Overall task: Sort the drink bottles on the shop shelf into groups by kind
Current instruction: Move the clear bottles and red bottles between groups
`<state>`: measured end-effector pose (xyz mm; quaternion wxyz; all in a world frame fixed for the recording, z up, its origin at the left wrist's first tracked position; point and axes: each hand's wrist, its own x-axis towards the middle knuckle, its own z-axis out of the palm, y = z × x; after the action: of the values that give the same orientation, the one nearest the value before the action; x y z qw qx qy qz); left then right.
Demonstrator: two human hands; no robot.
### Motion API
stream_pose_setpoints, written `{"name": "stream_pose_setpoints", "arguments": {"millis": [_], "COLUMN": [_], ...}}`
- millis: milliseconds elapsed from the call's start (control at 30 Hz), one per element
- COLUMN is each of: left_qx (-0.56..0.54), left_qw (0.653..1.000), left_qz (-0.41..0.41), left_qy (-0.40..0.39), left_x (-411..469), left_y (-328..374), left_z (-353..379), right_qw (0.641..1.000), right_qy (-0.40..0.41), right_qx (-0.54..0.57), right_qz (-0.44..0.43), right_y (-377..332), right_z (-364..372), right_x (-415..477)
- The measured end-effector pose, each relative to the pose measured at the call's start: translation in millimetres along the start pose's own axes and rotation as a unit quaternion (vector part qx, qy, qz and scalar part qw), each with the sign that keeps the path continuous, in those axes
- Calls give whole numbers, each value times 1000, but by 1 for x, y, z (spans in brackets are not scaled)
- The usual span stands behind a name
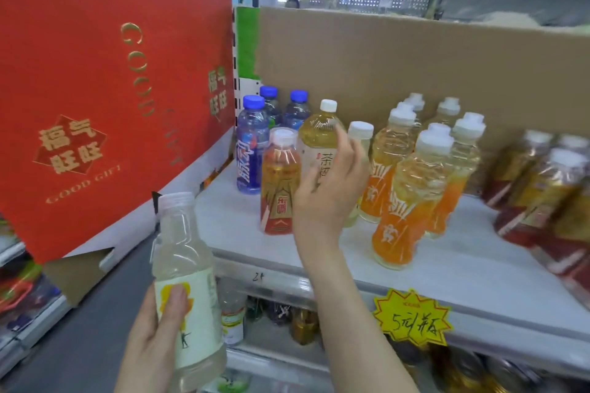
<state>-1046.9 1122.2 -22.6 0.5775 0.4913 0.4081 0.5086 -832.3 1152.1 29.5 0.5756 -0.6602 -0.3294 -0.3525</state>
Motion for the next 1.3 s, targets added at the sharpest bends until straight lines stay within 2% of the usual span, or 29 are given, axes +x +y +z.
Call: {"name": "stream_pose_setpoints", "arguments": {"millis": [100,333,533,600,667,767,967,1067,1233,1300], "left_qx": [-2,11,-18,-38,-47,-58,-64,-74,-75,-57], "left_qw": [999,998,997,995,993,991,986,982,963,953], "left_qz": [-15,-17,-27,-38,-36,-31,-58,-82,-156,-175], "left_qy": [-47,-66,-68,-86,-99,-115,-144,-156,-206,-239], "left_x": [-2,-7,-6,-6,-8,-12,-23,-38,-78,-99], "left_y": [-7,-18,-21,-24,-27,-26,-27,-33,-58,-72], "left_z": [10,22,30,33,34,38,28,27,30,36], "right_qw": [985,959,978,970,946,925,909,868,768,759], "right_qy": [-65,-128,-141,-169,-208,-254,-240,-242,-218,-193], "right_qx": [-83,-51,-19,46,116,145,214,269,288,271], "right_qz": [136,247,154,170,221,244,265,340,529,559], "right_y": [30,48,29,31,37,45,20,20,42,47], "right_z": [3,21,-1,-10,-18,-26,-92,-145,-230,-263], "right_x": [30,44,13,2,-7,-15,-6,-28,-99,-120]}}
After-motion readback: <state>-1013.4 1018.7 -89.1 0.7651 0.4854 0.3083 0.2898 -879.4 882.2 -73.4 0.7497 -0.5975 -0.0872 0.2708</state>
